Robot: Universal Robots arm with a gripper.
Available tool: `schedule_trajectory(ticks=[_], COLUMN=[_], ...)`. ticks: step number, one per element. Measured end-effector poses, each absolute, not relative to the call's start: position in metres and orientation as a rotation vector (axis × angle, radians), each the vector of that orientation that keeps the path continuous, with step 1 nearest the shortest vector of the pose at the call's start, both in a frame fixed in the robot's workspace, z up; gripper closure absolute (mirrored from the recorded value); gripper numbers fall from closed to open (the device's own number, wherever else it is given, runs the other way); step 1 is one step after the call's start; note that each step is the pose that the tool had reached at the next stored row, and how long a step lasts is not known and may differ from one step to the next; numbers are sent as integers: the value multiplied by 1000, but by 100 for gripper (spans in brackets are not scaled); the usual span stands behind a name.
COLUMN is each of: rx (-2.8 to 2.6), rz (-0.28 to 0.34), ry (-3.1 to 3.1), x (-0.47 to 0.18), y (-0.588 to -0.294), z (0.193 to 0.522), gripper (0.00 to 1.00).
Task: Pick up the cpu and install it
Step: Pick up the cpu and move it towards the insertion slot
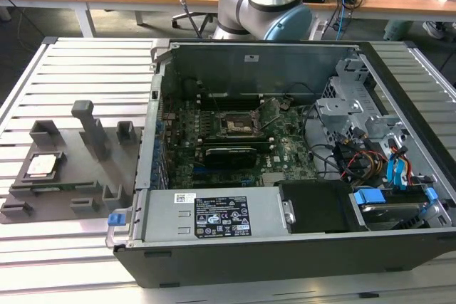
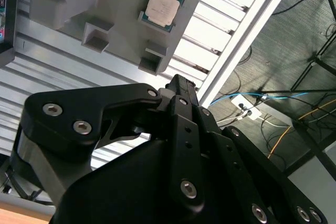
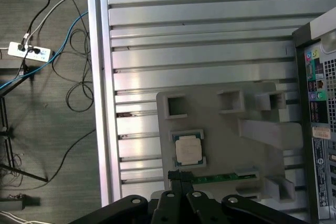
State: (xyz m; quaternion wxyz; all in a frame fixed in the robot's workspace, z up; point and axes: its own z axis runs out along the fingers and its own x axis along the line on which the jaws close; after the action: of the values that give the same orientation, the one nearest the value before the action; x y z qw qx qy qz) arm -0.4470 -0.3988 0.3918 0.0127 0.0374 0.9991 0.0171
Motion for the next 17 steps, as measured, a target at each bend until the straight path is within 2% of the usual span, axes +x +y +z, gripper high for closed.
schedule_trajectory(ticks=[2, 3, 4, 5, 6, 7, 8, 9, 10, 12, 17], rx=[116, 116, 116, 116, 116, 116, 116, 116, 116, 104, 22], rz=[53, 53, 53, 53, 53, 53, 53, 53, 52, 25, 5], ry=[3114, 3114, 3114, 3114, 3114, 3114, 3114, 3114, 3113, 3114, 3116], x=[-447, -447, -447, -447, -447, -447, -447, -448, -448, -448, -448], y=[-399, -399, -399, -399, -399, -399, -399, -399, -399, -399, -399], z=[392, 392, 392, 392, 392, 392, 392, 392, 392, 392, 392], gripper=[89, 83, 71, 64, 58, 58, 40, 40, 34, 34, 34])
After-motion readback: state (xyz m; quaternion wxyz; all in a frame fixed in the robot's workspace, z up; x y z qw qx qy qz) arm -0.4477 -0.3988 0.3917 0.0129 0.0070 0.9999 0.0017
